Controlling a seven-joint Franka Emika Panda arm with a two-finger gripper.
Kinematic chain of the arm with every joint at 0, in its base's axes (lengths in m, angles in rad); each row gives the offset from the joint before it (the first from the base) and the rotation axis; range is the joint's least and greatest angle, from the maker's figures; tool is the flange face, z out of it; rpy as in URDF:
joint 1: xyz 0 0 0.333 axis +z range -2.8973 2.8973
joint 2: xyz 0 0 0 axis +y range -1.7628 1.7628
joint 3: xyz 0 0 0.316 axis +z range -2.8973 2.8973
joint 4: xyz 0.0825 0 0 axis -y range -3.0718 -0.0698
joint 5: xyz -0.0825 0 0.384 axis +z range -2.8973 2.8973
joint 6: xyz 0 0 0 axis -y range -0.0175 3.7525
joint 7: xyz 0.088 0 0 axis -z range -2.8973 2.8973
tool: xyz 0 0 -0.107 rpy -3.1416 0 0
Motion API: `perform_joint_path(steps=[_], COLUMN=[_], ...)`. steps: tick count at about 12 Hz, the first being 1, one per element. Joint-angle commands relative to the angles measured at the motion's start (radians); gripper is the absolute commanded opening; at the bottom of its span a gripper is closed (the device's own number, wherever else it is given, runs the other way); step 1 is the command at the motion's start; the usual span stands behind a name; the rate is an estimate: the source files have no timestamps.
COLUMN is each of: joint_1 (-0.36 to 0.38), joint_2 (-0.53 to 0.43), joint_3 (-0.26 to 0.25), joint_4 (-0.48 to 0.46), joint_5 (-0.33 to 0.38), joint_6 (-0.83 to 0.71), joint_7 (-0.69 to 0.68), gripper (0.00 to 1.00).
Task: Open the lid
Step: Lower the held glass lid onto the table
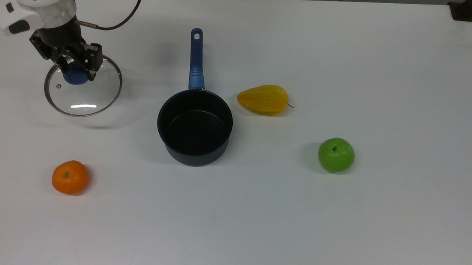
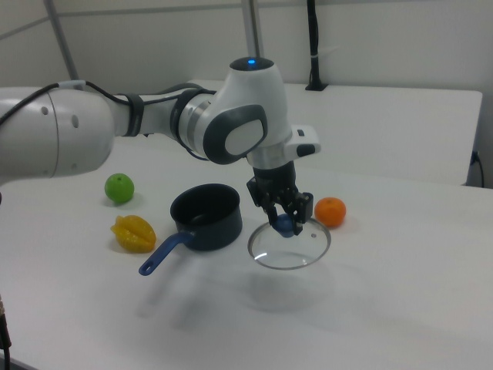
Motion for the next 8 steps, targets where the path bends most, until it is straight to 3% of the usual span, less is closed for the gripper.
perform_joint_path(steps=[1, 8], joint_1=[0.007, 0.033], joint_2=[0.008, 0.071], joint_3=[0.002, 0.007], joint_4=[-0.046, -0.069], joint_5=[0.010, 0.003], joint_6=[0.074, 0.127], joint_7=[-0.024, -0.022], gripper=[0.41, 0.41])
